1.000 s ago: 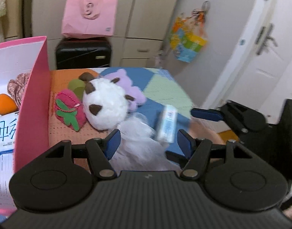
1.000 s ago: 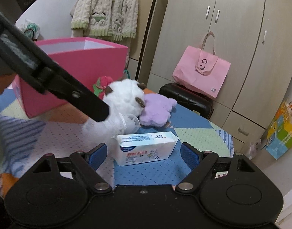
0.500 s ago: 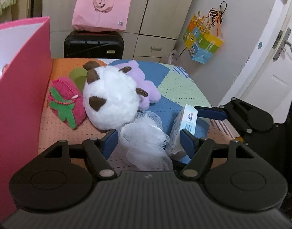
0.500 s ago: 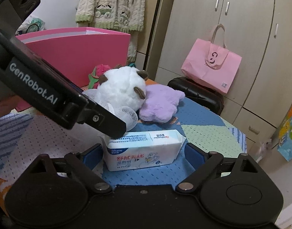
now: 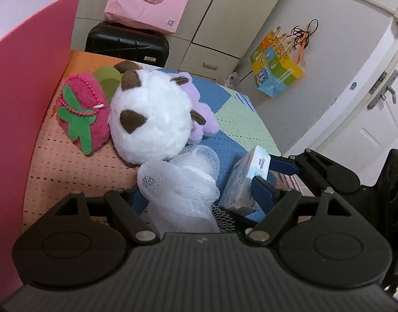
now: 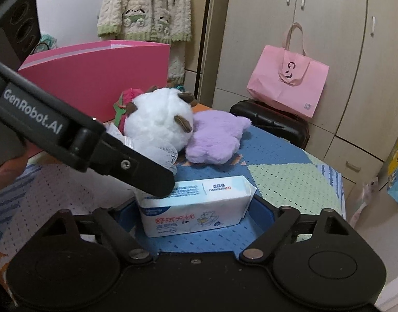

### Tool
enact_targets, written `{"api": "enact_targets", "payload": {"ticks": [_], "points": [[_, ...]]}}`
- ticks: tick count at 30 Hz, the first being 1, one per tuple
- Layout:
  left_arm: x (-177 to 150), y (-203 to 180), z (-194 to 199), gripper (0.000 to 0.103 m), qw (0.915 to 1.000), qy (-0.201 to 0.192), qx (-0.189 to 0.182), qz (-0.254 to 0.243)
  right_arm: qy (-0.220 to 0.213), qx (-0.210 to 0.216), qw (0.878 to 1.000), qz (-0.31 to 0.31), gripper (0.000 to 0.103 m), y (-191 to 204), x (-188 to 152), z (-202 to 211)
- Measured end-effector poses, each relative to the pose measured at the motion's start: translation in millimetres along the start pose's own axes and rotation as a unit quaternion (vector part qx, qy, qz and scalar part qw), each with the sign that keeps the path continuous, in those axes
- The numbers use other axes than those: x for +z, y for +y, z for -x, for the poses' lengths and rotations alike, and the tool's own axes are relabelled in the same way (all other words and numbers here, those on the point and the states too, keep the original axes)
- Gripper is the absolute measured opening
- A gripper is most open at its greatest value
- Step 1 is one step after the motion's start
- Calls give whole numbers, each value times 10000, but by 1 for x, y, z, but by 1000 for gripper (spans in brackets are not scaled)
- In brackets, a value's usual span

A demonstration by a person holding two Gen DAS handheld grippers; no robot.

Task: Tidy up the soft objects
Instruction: 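Grasp the white mesh bath puff with the left tool while the right tool grasps the white wipes pack, then lift and carry the bath puff and wipes pack in both tools over the pink box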

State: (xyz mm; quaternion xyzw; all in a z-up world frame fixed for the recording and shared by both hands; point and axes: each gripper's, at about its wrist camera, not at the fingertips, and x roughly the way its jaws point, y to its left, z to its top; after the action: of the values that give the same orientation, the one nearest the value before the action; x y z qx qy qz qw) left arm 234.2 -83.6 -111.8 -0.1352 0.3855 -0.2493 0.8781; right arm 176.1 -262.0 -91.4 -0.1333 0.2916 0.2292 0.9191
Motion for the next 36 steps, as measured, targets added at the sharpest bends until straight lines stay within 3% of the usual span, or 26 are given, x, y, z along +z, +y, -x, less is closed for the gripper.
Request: {"api": "enact_targets", "payload": {"ticks": [12, 16, 22, 26, 36], "points": [[-3, 3, 4, 76, 9998, 8, -156, -84, 107, -525, 9980, -340, 85, 1, -10, 17], [-5, -1, 5, 51, 9990, -116, 203, -384, 102, -598, 9966, -563, 85, -6, -16, 24], [-11, -12, 4, 39, 9941, -354, 617, -818, 93, -702, 9948, -733, 85, 0, -18, 25], [-17, -26, 6, 36, 9873, -347, 842, -1303, 54, -739, 9942, -783, 85, 9, -18, 26], [-28, -24, 31, 36, 9892, -366, 753, -1202, -61, -616, 9942, -876, 84, 30, -22, 38]]}}
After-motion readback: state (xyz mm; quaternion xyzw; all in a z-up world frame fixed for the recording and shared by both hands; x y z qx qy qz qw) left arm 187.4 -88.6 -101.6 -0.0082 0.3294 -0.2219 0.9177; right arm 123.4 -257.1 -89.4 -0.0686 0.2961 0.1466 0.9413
